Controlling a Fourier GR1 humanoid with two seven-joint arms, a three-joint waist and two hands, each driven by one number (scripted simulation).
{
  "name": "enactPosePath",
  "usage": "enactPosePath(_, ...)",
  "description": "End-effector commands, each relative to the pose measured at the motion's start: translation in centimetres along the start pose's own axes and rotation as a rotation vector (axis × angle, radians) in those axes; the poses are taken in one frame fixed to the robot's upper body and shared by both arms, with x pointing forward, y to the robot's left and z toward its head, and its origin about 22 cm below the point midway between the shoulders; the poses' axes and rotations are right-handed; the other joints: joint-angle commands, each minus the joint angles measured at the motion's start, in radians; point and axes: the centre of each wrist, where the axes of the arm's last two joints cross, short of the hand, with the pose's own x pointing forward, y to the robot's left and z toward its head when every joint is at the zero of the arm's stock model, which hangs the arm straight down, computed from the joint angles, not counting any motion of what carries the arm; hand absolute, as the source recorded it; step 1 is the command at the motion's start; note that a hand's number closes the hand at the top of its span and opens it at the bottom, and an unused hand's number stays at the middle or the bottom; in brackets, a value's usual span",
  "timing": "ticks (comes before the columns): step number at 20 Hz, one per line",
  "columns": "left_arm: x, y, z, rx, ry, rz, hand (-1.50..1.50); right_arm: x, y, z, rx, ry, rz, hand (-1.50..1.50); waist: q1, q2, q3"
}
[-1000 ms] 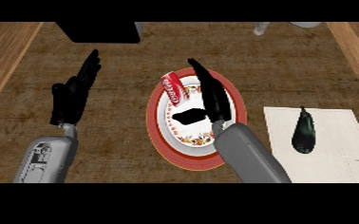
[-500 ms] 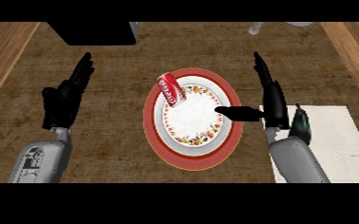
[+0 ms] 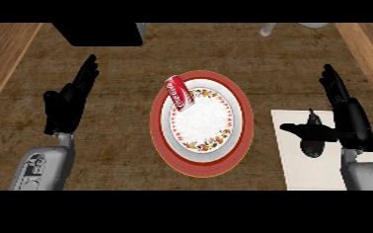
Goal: Pick the can from the placemat and place it in the plate
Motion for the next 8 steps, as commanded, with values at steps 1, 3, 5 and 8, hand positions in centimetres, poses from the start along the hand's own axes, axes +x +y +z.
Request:
enactPosePath(1,0.1,-0.4,1.8,-0.008,-0.009,0.003,0.00,-3.7,-3.8,1.8,0.010,-0.004,-0.016,-1.50,0.006,0.000,0.000)
enactPosePath(3,0.3,0.2,-0.7,-0.005,0.006,-0.006,0.00,-0.9,-5.1,0.0,0.012,-0.005,-0.001,-1.50,0.002,0.001,0.000)
enactPosePath(5,0.7,0.2,-0.7,0.001,-0.006,0.005,0.00,-3.7,-4.7,0.0,-0.002,0.011,-0.027,-1.50,0.005,0.001,0.000)
enactPosePath(8,0.0,-1.2,-1.7,-0.014,-0.007,-0.024,0.00,-3.9,-5.8,-0.8,-0.007,0.013,-0.022,-1.50,0.003,0.002,0.000)
